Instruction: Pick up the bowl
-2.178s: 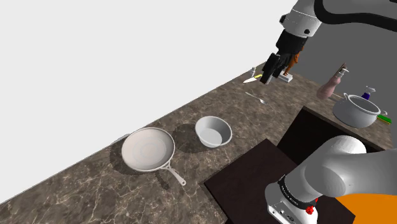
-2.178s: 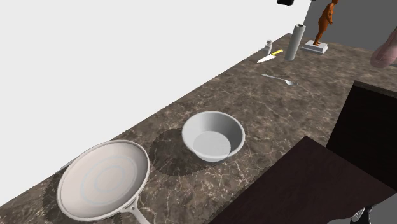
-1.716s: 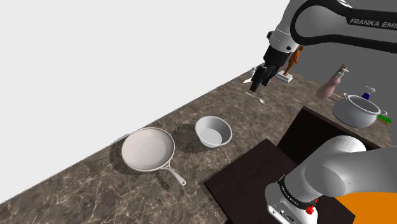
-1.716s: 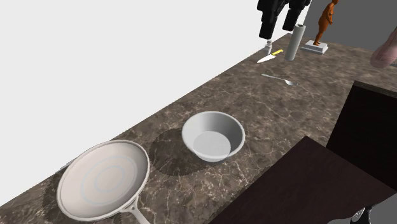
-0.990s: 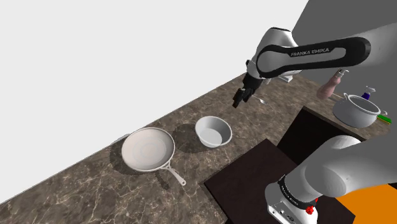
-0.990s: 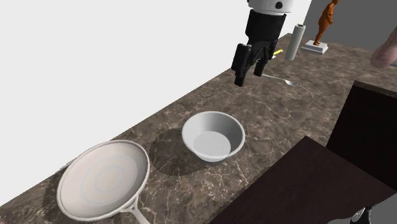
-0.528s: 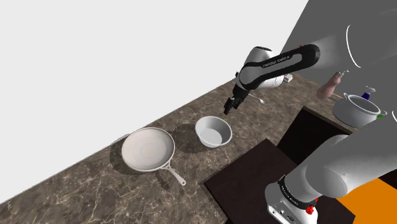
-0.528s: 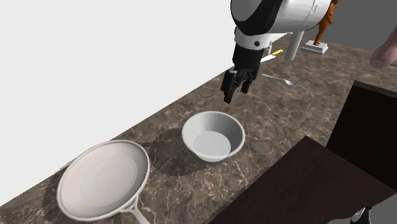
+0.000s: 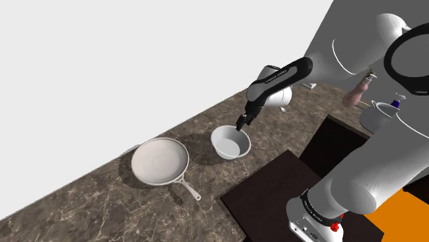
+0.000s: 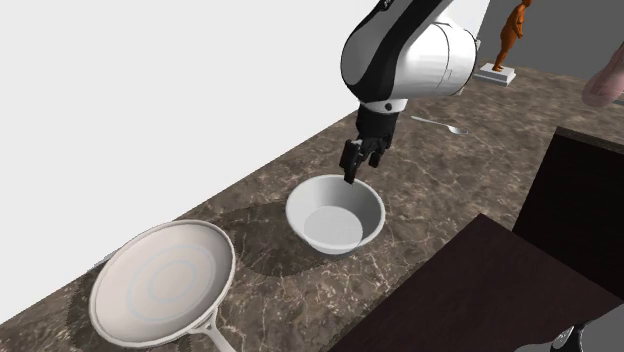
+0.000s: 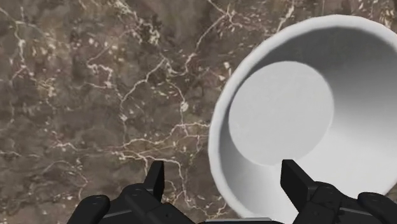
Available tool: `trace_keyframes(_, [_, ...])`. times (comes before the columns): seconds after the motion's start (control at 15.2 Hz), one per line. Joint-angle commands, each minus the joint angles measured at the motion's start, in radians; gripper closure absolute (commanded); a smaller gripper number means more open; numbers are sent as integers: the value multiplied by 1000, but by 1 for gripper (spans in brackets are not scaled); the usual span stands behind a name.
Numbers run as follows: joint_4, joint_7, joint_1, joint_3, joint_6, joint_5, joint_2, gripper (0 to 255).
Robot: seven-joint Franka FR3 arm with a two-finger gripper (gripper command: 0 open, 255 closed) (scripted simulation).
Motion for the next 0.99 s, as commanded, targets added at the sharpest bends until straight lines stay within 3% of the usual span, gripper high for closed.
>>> trace_keyframes(0.0, [-1, -17, 1, 4, 29, 21, 29, 0])
trace_keyframes(0.2, [-1, -31, 0, 8, 50, 39, 52, 0])
trace_keyframes(0.26, [-1, -30, 0, 8, 49, 38, 50, 255])
trace_keyframes(0.92, [-1, -22, 1, 6, 37, 28, 37, 255])
